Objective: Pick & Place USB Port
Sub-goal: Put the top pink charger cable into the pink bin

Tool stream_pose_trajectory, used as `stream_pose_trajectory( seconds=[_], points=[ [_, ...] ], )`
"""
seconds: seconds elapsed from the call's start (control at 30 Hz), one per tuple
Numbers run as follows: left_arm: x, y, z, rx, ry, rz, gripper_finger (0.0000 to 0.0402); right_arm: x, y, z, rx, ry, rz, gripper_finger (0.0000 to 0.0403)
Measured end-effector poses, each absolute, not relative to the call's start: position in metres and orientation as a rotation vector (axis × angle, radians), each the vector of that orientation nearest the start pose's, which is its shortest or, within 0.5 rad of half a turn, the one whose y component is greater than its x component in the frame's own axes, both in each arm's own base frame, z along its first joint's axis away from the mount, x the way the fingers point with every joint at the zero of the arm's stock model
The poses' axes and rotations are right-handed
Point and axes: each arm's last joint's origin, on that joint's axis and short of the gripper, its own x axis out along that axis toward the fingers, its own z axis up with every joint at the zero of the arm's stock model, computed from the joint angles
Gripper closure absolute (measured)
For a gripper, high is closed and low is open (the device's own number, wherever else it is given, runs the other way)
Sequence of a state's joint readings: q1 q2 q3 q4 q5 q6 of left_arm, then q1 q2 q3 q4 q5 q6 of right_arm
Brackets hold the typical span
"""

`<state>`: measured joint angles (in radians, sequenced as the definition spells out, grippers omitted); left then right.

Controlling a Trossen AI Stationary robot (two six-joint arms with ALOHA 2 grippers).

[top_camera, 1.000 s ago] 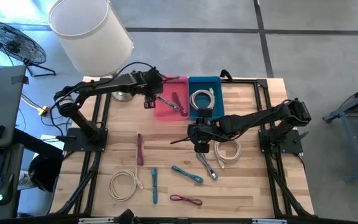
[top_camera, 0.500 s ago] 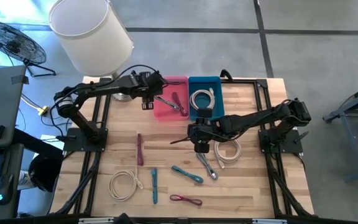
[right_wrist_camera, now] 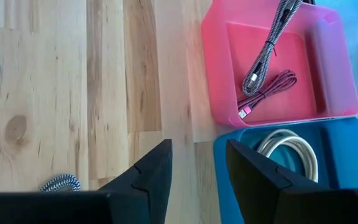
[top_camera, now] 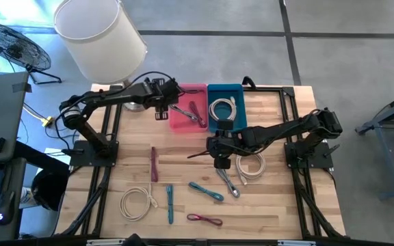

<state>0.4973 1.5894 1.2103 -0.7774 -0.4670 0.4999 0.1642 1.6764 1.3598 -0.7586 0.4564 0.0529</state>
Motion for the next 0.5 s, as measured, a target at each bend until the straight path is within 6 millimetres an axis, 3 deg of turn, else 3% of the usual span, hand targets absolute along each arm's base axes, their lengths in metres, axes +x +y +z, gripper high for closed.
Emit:
stream_pose_trajectory(
  seconds=[0.27,0.5],
  points=[
    [0.260,0.154,0.240,0.322,1.462,0.457,0.0202,0.341,0.044,0.264,-0.270,1.022,-0.293,0.0261],
    [0.242,0.130,0.234,0.109,1.657,0.231,0.0202,0.339,0.043,0.263,-0.274,1.044,-0.298,0.0261]
  ],
)
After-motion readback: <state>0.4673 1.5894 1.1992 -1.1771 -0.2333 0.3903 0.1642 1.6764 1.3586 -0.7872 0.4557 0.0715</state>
